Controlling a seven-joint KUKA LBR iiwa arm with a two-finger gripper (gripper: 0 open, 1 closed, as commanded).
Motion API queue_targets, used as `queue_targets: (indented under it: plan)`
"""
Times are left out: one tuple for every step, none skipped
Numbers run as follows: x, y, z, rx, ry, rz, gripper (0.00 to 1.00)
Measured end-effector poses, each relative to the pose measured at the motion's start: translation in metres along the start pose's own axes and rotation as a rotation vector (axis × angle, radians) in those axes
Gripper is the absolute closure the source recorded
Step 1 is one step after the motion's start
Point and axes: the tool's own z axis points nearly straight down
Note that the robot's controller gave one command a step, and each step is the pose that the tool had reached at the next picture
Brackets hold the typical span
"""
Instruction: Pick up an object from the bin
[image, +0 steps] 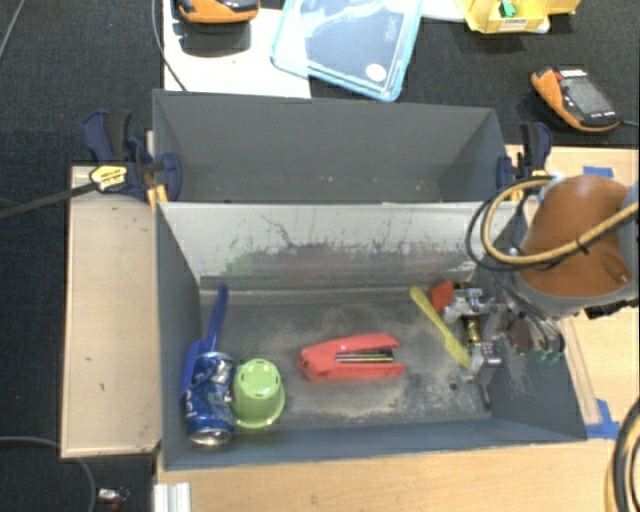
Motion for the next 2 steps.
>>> queue_targets:
  plan:
    - [-0.008, 0.024, 0.024, 0.003, -0.004, -0.118, 0.0]
    - [0.011, 0.079, 0.025, -0.001, 0.002, -0.303, 0.0]
